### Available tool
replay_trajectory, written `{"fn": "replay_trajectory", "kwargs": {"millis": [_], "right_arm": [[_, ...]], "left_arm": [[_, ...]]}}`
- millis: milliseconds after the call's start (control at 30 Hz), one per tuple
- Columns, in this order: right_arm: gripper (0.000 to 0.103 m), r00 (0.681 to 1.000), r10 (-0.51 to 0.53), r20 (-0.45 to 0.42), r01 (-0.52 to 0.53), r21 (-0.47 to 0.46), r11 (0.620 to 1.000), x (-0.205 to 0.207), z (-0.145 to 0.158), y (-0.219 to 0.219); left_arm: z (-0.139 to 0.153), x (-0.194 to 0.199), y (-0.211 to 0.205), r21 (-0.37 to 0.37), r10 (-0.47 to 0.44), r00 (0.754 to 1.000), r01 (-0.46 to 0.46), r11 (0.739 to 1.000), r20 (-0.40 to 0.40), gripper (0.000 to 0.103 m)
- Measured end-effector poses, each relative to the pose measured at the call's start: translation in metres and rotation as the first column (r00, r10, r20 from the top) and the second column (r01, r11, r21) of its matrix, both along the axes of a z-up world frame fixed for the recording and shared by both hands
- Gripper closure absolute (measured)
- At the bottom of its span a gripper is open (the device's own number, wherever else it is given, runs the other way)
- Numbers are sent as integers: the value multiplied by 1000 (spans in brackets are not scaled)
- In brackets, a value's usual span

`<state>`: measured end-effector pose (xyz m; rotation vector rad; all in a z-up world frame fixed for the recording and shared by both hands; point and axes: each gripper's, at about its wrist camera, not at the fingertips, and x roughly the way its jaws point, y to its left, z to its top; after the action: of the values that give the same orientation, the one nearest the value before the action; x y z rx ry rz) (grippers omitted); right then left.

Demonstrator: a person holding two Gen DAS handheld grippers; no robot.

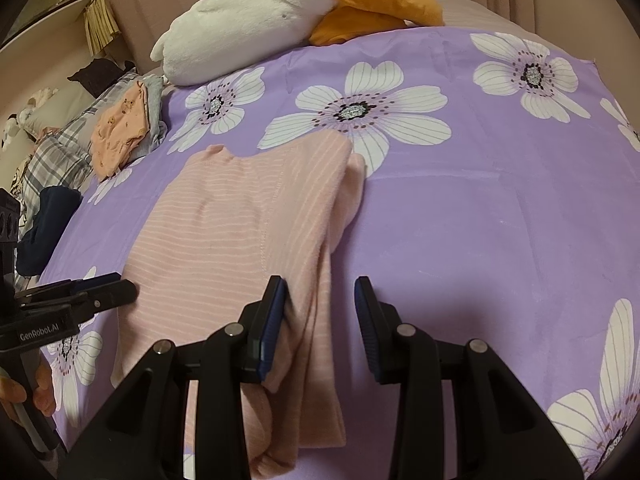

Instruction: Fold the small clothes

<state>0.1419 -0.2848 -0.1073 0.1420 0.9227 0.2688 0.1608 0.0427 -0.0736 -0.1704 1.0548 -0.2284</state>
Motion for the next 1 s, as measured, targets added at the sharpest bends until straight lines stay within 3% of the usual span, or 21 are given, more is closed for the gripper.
{"fn": "replay_trajectory", "kwargs": {"millis": [367,567,633,700,867,1000], "right_arm": [[58,997,-43,64,50,-108,993,-15,21,-8],[56,996,69,56,-68,-16,998,-31,26,2],[61,992,119,42,-120,7,993,-36,21,13],[68,986,163,30,-164,11,986,-39,13,25],[71,983,182,-4,-182,-24,983,-40,-5,38],[72,982,182,-47,-185,-44,982,-39,-19,35]], "left_arm": [[21,12,4,20,62,997,-63,998,41,62],[31,29,-25,33,7,996,-10,999,87,62],[32,36,-37,37,-30,994,26,999,106,62],[28,43,-49,52,-67,991,61,997,117,62],[3,62,-60,101,-85,994,78,992,70,62],[-12,69,-56,83,-76,996,72,994,41,62]]}}
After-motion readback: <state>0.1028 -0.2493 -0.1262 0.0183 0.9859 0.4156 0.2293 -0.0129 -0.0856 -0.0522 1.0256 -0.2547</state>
